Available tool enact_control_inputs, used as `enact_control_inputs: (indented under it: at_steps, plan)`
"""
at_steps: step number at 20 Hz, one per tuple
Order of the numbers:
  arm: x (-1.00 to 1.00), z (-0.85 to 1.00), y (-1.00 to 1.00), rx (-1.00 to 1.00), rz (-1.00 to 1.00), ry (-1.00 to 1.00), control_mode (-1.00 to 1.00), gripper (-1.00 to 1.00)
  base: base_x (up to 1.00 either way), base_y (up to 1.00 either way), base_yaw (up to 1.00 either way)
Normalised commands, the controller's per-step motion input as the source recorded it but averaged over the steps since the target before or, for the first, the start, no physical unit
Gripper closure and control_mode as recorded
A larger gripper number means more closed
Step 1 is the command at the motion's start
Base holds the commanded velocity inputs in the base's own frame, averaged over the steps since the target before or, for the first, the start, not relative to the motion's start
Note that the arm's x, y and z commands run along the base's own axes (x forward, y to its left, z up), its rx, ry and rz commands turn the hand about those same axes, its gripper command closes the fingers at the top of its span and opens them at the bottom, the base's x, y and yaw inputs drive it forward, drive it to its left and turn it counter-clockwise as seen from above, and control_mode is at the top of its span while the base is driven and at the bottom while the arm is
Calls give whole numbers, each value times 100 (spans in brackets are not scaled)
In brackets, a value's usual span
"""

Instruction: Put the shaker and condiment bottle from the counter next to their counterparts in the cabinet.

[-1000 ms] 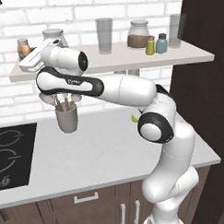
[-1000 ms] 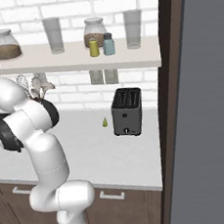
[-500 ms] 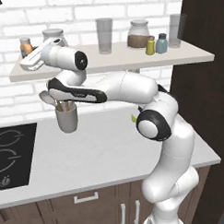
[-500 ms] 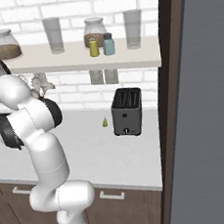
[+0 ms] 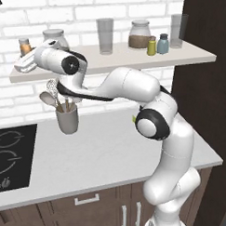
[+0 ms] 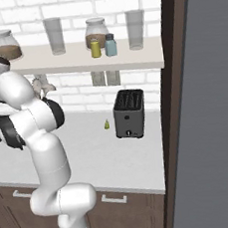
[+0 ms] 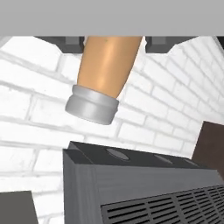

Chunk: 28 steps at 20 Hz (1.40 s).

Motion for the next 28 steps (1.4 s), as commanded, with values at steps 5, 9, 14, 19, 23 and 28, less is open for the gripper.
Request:
enact_control_inputs:
  at_steps: [5,9,14,19,23,28]
  plan:
    - [9,-15,10,0,-12,0,-100,100,0,0,0]
    - [17,-8,0,0,-13,0,-100,100,0,0,0]
    - [32,-3,0,0,-14,3,-100,100,0,0,0]
    - [40,-6,0,0,-13,4,-100,100,0,0,0]
    - [42,-24,0,0,-7,2,-100,100,0,0,0]
    - [28,-36,0,2,-2,0,-100,100,0,0,0]
